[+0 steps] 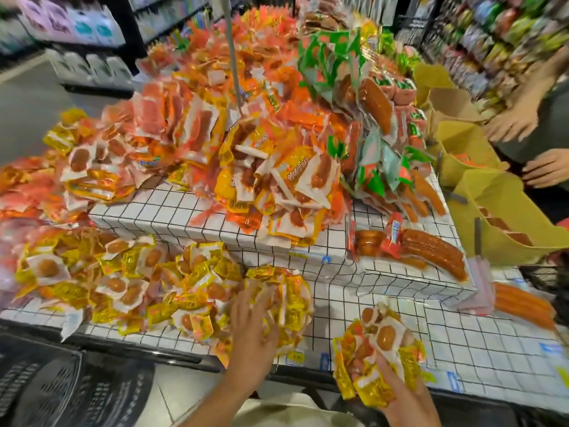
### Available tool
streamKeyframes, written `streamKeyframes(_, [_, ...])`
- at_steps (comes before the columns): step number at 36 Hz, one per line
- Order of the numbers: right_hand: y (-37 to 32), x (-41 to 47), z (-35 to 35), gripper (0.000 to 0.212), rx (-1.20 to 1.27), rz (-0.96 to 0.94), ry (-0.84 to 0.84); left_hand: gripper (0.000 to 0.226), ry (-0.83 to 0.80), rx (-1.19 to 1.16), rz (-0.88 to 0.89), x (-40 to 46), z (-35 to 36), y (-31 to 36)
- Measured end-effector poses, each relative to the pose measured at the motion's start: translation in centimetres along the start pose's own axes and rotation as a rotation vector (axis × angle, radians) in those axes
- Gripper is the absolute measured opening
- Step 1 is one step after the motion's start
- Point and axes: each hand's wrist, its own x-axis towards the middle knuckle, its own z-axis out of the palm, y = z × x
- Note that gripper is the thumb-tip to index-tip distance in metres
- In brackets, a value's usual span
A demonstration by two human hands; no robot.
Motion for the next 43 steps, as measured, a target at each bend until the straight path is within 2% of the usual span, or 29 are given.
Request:
streamKeyframes(1, [0.2, 0.4, -0.1, 0.044, -0.037, 0.004, -0.037, 0.060, -0.100, 0.080, 0.104, 0.1, 0.0, -0.6])
streamKeyframes(3, [0.4, 0.7, 0.3, 0.040, -0.113, -0.027, -0.074, 0.059, -0.296, 0.247, 0.198, 0.5, 0.2, -2.1])
streamKeyframes(6, [0.1, 0.5, 1.6, 0.055, -0.084, -0.036, -0.148, 0.067, -0.407, 0.452, 0.249, 1.1, 0.2, -3.6])
streamKeyframes(8, [-0.5, 0.0, 3.2, 0.052, -0.081, -0.060, -0.220, 0.064, -0.412, 0.404, 0.219, 1.7, -0.2, -3.6])
streamKeyframes(10, [-1.2, -0.5, 4.9, 0.043, -0.077, -0.053, -0.365, 0.059, -0.390, 0.246, 0.170, 2.0, -1.2, -3.3])
streamKeyframes(15, [-1.6, 0.4, 9.0, 0.050, -0.041, 0.039, -0.569, 0.066, -0.198, -0.051, 0.038, 0.3, -4.7, -2.4])
streamKeyframes(17, [-0.8, 1.6, 10.9, 0.039, -0.099, 0.044, -0.546, 0.066, -0.003, -0.154, -0.035, -0.8, -5.6, -2.4])
streamKeyframes(19, [0.4, 3.1, 12.1, 0.036, -0.197, 0.034, -0.455, 0.054, 0.184, -0.209, -0.077, -1.5, -6.2, -2.3])
streamKeyframes(21, [1.8, 4.3, 12.6, 0.038, -0.297, 0.001, -0.366, 0.044, 0.252, -0.178, -0.055, -1.8, -6.2, -2.1])
streamKeyframes(23, [2.8, 4.7, 13.1, 0.038, -0.349, -0.056, -0.296, 0.050, 0.168, -0.100, 0.008, -1.9, -5.5, -2.1])
streamKeyframes(25, [3.5, 4.5, 13.3, 0.040, -0.385, -0.139, -0.256, 0.058, 0.018, 0.034, 0.108, -1.8, -4.1, -2.4])
streamKeyframes(27, [3.8, 4.2, 13.1, 0.049, -0.410, -0.207, -0.263, 0.064, -0.108, 0.182, 0.192, -1.5, -2.4, -3.0])
streamKeyframes(29, [3.9, 4.0, 12.7, 0.056, -0.442, -0.269, -0.297, 0.068, -0.159, 0.302, 0.251, -1.0, -1.3, -3.6])
streamKeyframes(33, [3.8, 4.0, 11.2, 0.070, -0.585, -0.382, -0.294, 0.073, -0.212, 0.306, 0.272, 0.4, -0.8, -4.3])
streamKeyframes(35, [3.6, 4.4, 10.3, 0.081, -0.758, -0.539, -0.252, 0.081, -0.270, 0.266, 0.289, 1.2, -1.3, -4.4])
streamKeyframes(37, [3.4, 5.3, 9.5, 0.093, -0.940, -0.716, -0.308, 0.094, -0.337, 0.258, 0.327, 2.0, -1.9, -4.4])
streamKeyframes(40, [3.6, 7.2, 8.9, 0.116, -1.210, -0.851, -0.501, 0.113, -0.379, 0.327, 0.364, 3.3, -2.7, -4.7])
streamKeyframes(43, [4.5, 9.2, 9.1, 0.124, -1.427, -0.936, -0.563, 0.104, -0.361, 0.416, 0.413, 4.4, -2.9, -5.0])
